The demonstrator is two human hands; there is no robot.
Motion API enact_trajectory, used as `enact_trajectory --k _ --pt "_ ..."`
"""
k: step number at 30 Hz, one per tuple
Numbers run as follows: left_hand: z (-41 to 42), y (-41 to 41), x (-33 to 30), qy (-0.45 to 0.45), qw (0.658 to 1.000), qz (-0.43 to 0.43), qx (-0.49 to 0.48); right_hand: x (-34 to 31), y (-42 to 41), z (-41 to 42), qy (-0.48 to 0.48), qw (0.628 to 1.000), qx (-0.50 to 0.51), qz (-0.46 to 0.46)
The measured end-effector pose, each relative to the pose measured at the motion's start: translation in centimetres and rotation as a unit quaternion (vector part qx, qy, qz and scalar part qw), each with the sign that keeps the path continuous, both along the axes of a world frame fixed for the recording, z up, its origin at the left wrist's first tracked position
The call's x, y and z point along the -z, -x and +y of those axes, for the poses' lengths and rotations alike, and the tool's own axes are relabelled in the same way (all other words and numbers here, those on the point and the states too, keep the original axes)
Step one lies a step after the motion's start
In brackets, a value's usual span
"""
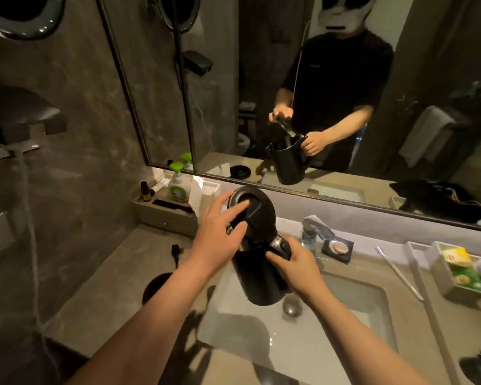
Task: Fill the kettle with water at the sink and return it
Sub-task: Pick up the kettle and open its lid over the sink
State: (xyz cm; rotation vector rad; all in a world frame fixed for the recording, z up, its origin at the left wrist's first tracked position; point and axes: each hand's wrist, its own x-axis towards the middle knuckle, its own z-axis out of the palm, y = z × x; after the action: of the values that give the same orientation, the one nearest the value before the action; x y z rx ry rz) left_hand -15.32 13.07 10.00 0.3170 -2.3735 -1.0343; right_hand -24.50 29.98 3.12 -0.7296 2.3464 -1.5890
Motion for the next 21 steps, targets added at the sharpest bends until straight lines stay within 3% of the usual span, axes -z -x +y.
enact_trajectory --k 7,12,16,21 --pt "7.2 4.2 0.7 -0.024 0.992 -0.018 0.123 3.5 1.4 9.2 -0.006 0.996 0.08 -0.039" --pt "8.5 7.0 4.5 -0.049 0.992 -0.086 0.079 6.3 1.7 15.0 -0.004 0.986 0.14 -0.095" --pt "8.7 9.5 7.5 0.017 0.976 -0.192 0.1 8.4 2.6 17.4 -0.015 0.974 0.176 -0.142" --pt "9.0 14.7 9.8 0.099 0.953 -0.248 0.14 10.9 4.2 16.9 -0.022 0.963 0.182 -0.199"
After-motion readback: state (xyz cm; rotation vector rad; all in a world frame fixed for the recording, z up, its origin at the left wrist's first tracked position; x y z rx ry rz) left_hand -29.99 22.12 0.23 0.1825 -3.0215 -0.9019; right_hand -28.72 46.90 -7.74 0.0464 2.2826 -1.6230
